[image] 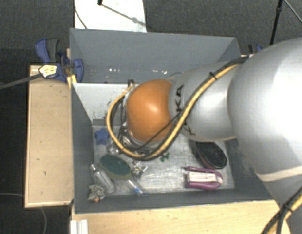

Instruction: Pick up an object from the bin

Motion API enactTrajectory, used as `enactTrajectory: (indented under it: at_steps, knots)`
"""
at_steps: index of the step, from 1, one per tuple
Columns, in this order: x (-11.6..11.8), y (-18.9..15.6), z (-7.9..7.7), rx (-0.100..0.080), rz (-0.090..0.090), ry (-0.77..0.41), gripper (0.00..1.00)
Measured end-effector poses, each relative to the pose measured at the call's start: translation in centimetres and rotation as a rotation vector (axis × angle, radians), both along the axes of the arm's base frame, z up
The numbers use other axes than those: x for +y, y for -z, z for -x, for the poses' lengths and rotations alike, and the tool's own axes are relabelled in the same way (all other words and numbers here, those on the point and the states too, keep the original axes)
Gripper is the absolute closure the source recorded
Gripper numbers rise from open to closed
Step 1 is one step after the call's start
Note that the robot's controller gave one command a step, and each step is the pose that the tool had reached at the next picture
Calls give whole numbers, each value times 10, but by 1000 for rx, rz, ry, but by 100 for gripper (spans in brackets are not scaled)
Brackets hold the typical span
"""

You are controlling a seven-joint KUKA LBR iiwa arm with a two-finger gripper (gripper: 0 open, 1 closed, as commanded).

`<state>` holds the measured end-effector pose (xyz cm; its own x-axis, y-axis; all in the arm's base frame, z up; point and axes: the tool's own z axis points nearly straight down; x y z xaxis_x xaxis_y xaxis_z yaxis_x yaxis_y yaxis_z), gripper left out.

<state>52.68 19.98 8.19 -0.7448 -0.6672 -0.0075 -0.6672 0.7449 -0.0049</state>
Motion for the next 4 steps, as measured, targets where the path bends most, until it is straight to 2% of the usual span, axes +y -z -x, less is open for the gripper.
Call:
enactTrajectory:
  at_steps: [1,2,3,4]
  knots:
    - [32,0,17,-20,13,-34,0]
    - [-48,-23,-37,0,4,-127,0]
    - [3,-23,36,9,0,-150,0]
    - [-133,-44,15,5,5,-352,0]
